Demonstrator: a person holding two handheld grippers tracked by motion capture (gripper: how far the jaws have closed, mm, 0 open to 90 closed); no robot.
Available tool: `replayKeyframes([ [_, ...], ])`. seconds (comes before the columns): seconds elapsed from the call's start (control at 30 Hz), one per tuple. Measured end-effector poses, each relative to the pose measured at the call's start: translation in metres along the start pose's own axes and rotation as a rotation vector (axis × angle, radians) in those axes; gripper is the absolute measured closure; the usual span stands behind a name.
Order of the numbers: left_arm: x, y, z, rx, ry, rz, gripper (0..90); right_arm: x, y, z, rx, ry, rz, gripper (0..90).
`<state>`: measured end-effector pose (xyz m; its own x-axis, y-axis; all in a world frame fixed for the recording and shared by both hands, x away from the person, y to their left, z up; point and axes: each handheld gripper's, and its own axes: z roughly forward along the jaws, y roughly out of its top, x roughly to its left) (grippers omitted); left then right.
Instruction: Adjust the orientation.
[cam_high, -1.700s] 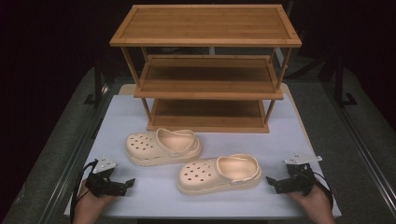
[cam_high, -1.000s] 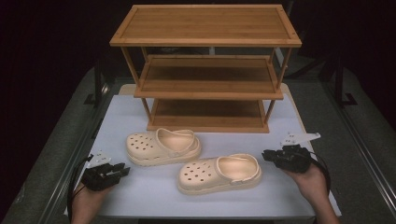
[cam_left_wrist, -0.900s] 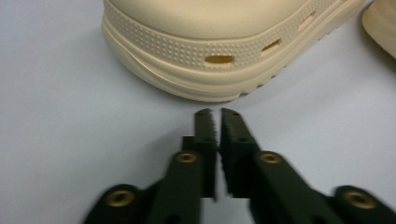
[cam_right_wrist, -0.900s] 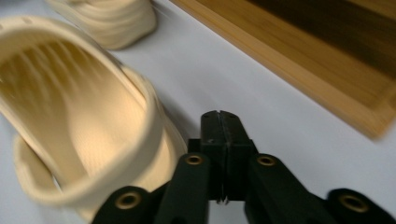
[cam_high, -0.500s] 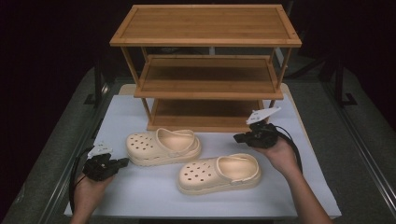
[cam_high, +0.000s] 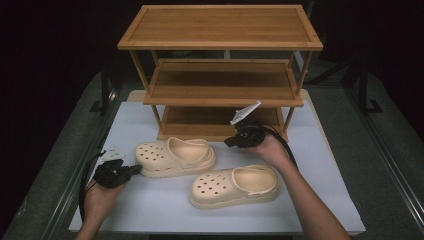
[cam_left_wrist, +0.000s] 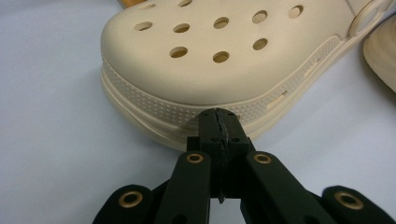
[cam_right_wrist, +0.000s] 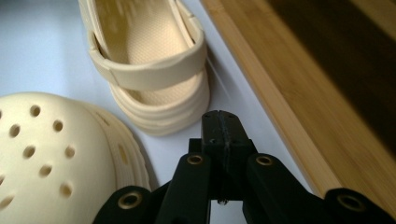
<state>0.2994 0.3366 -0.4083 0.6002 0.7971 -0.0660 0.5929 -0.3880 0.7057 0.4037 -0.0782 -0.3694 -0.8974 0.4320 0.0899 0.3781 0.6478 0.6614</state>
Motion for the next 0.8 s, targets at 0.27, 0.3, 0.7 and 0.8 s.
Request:
replayKeyframes([
  [0.27, 0.002, -0.001, 0.000, -0.003, -0.009, -0.010, 90.0, 0.000, 0.010, 0.033, 0.082, 0.053, -0.036, 89.7],
  [0.3, 0.002, -0.001, 0.000, -0.004, -0.009, -0.010, 90.0, 0.000, 0.010, 0.036, 0.089, 0.063, -0.036, 89.7],
  [0.7, 0.002, -0.001, 0.000, -0.009, -0.013, -0.019, 90.0, 0.001, 0.017, 0.050, 0.119, 0.105, -0.044, 89.8],
  [0.8, 0.002, -0.001, 0.000, -0.008, -0.014, -0.019, 90.0, 0.001, 0.019, 0.050, 0.106, 0.111, -0.039, 89.9],
])
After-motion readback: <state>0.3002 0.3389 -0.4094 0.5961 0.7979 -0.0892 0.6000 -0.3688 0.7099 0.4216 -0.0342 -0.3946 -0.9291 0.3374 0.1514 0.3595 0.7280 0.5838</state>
